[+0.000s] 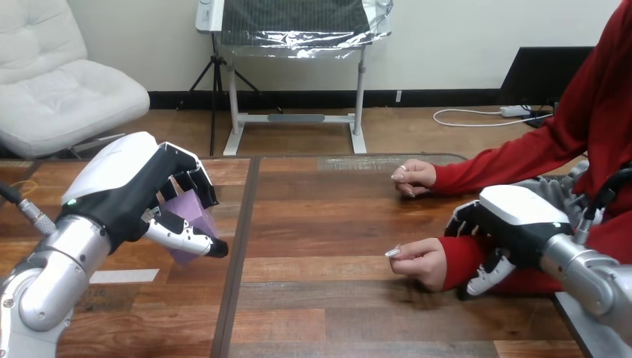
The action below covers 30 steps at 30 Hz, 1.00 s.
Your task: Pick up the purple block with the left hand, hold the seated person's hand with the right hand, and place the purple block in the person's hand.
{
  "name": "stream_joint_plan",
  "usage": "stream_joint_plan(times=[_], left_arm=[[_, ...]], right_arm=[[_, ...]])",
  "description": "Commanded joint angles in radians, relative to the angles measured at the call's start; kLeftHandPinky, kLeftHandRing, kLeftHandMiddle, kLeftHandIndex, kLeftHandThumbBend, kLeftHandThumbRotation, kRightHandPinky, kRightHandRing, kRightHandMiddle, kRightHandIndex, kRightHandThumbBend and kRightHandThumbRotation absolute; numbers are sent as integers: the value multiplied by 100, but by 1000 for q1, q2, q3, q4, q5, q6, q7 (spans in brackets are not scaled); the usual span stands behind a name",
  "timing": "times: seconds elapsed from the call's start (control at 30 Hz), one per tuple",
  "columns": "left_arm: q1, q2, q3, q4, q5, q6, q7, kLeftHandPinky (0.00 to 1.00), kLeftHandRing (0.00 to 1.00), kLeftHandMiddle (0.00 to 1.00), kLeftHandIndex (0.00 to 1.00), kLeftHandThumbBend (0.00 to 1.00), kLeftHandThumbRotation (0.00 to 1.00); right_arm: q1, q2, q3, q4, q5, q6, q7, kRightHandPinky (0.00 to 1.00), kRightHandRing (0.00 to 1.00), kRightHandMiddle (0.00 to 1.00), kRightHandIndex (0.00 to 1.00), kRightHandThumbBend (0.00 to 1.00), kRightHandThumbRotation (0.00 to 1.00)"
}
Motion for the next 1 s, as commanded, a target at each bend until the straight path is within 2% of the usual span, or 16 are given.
stream_joint_plan(times=[0.0, 0.53, 0.8, 0.97], left_arm=[[-33, 20, 31, -30, -8, -12, 5, 25, 28, 35, 40, 78, 0], [-35, 19, 33, -36, -13, -4, -3, 26, 29, 35, 40, 78, 0], [-35, 19, 34, -36, -11, -6, -5, 27, 30, 35, 39, 79, 0], [-36, 19, 35, -34, -13, -6, -6, 27, 29, 35, 40, 78, 0]], right_arm=[[-60, 23, 14, 14, -7, 2, -26, 46, 58, 61, 60, 100, 4], [-64, 37, 35, 35, -21, 13, -49, 42, 50, 54, 53, 92, 6], [-64, 42, 34, 46, -13, 5, -46, 35, 41, 46, 47, 85, 7], [-64, 42, 38, 52, -16, -3, -62, 29, 35, 41, 41, 83, 6]])
